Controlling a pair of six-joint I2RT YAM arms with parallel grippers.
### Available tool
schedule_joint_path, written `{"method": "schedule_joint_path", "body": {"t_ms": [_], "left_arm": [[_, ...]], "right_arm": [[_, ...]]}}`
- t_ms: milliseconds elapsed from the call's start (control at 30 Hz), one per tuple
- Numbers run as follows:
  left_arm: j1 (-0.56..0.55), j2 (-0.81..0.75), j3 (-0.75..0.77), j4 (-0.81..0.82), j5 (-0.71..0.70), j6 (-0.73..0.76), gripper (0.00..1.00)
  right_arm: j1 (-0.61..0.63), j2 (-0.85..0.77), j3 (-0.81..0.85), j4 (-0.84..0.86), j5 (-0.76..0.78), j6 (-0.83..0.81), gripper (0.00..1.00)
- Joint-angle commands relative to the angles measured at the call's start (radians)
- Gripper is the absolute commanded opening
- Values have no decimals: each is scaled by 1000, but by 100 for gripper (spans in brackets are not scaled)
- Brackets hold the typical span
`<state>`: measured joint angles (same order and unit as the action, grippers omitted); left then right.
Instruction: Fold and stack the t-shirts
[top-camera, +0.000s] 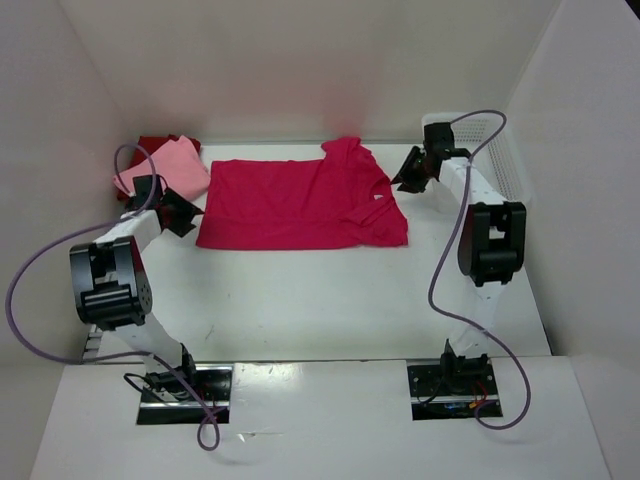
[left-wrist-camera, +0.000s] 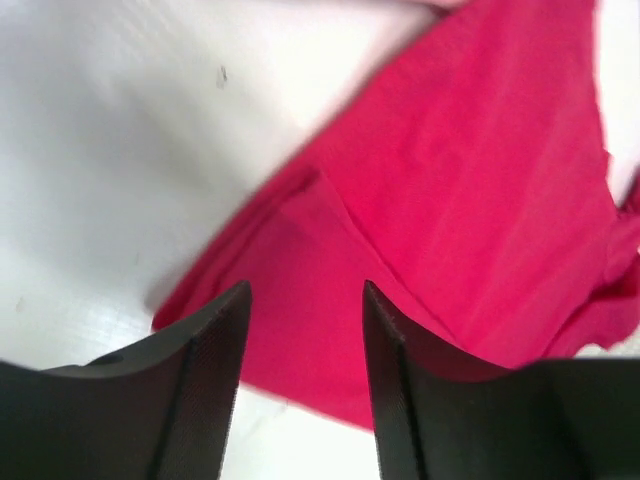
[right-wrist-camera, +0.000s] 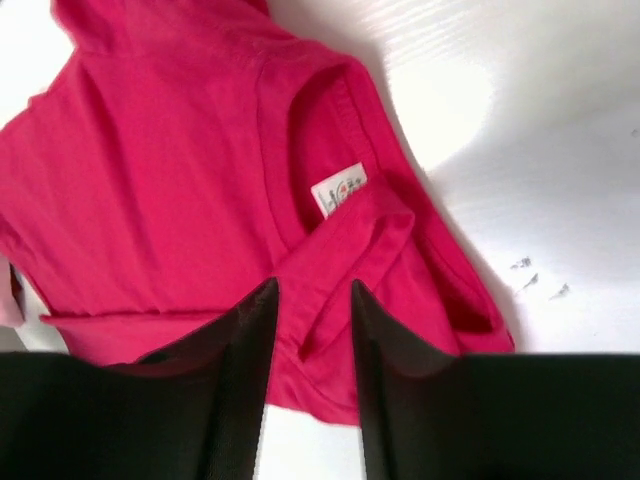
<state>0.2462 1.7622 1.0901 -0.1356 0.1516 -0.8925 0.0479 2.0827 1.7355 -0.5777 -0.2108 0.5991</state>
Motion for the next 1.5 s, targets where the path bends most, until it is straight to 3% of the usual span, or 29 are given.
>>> {"method": "schedule_joint_path", "body": {"t_ms": [0, 33, 67, 100, 267, 400, 567, 800, 933, 1133, 1467], "left_arm": [[11, -136, -62, 39, -17, 15, 55], [24, -150, -118, 39, -6, 15, 49], [24, -171, -148, 39, 3, 15, 46], [24, -181, -176, 39, 17, 15, 43], [54, -182, -265, 57, 38, 24, 42], [54, -141, -265, 79, 58, 33, 46], [54, -101, -254, 99, 59, 23, 46], [54, -81, -254, 129, 59, -13, 35], [54, -92, -272, 151, 59, -22, 29], [54, -101, -272, 151, 49, -22, 12], [54, -92, -243, 142, 89, -3, 5]], "right_arm": [[6, -203, -145, 74, 25, -27, 36], [6, -286, -204, 116, 25, -27, 27], [6, -323, -262, 133, 16, -18, 6], [6, -358, -374, 145, 4, -6, 0], [6, -533, -666, 187, 14, 5, 0], [6, -556, -746, 196, 36, 27, 17], [6, -598, -812, 245, -4, 63, 28], [6, -610, -844, 245, 17, 64, 34], [6, -589, -857, 245, 27, 84, 45], [6, -527, -857, 256, 91, 103, 47], [6, -418, -838, 355, 188, 195, 45]]}}
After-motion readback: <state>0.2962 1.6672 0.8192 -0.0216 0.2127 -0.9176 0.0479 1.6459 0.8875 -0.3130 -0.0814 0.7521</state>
